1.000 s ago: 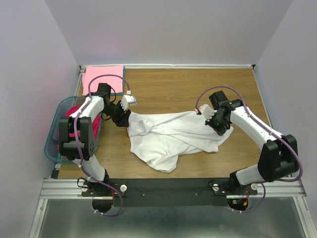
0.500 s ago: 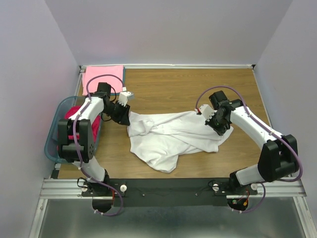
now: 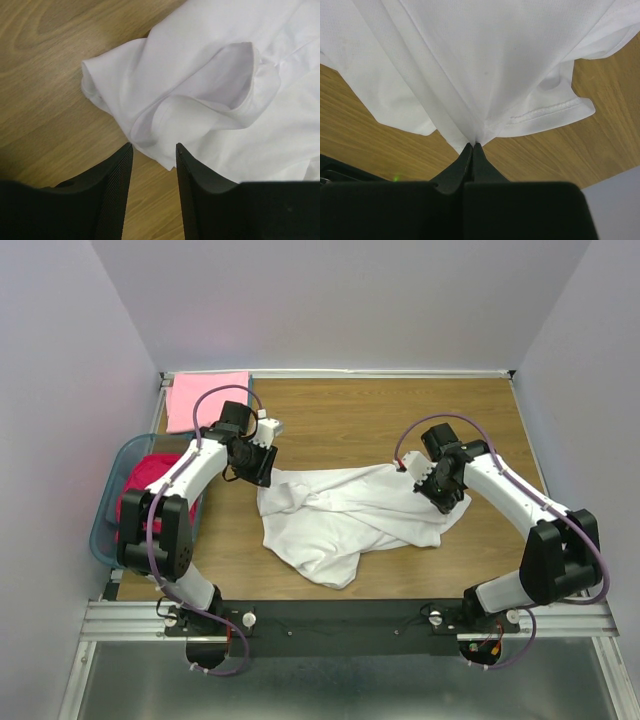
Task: Fold and stack the t-shirts
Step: Flatten the tshirt out
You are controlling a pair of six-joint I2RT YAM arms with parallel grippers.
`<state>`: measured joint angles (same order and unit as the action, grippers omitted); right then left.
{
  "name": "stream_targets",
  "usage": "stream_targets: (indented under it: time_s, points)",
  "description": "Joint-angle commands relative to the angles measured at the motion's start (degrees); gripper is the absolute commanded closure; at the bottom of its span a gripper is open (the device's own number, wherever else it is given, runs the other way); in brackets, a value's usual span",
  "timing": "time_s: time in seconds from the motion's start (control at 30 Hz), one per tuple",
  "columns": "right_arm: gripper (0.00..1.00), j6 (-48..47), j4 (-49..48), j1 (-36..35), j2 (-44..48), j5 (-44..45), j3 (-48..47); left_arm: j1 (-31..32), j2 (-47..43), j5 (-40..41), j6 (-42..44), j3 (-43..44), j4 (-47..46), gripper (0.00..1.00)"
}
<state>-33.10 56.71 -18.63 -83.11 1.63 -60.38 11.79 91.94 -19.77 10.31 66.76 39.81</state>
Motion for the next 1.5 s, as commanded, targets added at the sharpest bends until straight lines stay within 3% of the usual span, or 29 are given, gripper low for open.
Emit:
stream_targets:
  time_s: [0.0,0.7,1.03,1.47]
  points:
    - [1.0,0.14,0.77,0.44,-0.82,-1.28,-0.26,0.95,0.42,6.14,-2.92,1.44,-1.32,0.52]
    - [0.99,0.06,0.16,0.44,-0.74,-1.28,0.96,4.29,2.45,9.13,-3.01,0.21,-1.23,0.57]
    - [1.0,-0.12,0.16,0.44,-0.47,-1.36,1.76,4.38,-3.61,11.25,-3.36,0.12,-1.32,0.55]
    - [0.99,-0.03,0.16,0.44,0.58,-0.57,2.28,4.38,3.68,8.43,-2.83,7.33,5.45,0.49]
